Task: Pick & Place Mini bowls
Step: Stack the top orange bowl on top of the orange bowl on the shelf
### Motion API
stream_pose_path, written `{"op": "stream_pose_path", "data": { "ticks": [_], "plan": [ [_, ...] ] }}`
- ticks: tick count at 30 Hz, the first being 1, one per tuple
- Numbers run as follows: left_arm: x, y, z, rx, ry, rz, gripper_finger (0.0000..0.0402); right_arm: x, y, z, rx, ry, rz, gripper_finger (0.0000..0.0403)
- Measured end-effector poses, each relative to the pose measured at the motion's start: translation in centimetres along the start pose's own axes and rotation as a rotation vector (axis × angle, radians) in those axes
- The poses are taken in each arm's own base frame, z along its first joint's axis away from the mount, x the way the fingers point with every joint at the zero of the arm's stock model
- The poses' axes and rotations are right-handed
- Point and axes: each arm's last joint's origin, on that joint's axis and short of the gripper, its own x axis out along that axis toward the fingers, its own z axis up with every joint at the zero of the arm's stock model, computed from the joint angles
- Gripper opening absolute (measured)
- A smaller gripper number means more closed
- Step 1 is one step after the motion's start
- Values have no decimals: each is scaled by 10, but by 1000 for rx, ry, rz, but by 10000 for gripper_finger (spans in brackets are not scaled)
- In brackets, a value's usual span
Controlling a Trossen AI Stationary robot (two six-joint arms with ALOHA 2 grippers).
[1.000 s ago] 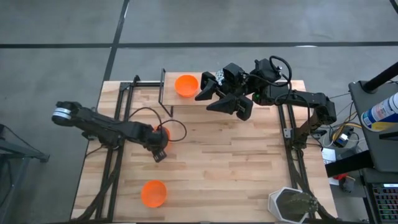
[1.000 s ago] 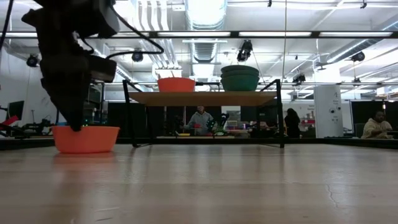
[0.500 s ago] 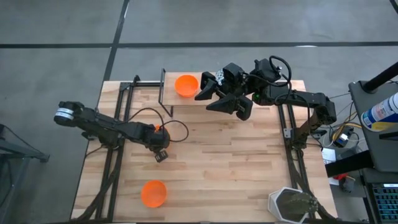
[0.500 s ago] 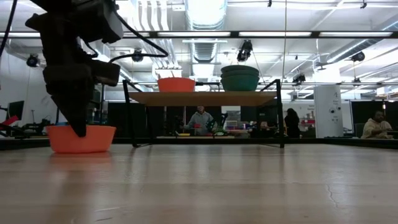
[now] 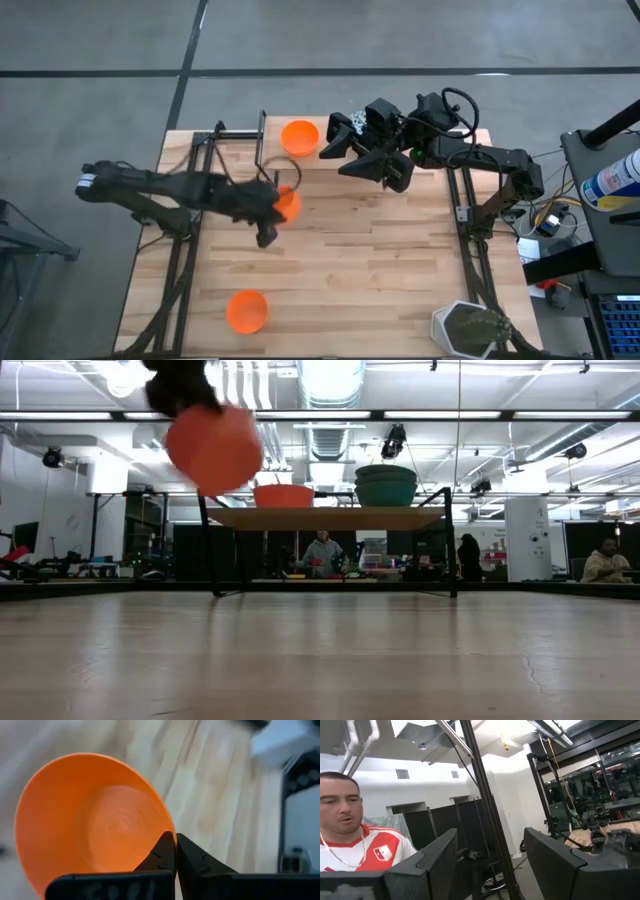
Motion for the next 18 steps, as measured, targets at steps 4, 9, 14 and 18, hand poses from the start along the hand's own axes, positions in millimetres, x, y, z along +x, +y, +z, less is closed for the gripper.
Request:
{"op": "stream_pose_path", "data": {
  "ticks": [4,9,14,18],
  "plan": [
    [-31,-7,36,88,-157,-2,0,-1,3,3,-12,-8,7,224],
    [-49,-5,73,189,-225,66,0,-2,9,6,-20,-14,20,224],
    [-49,10,100,264,-160,186,0,-3,27,13,-100,-36,53,224],
    [-36,27,117,298,-67,280,0,-6,42,21,-175,-61,74,224]
  ]
}}
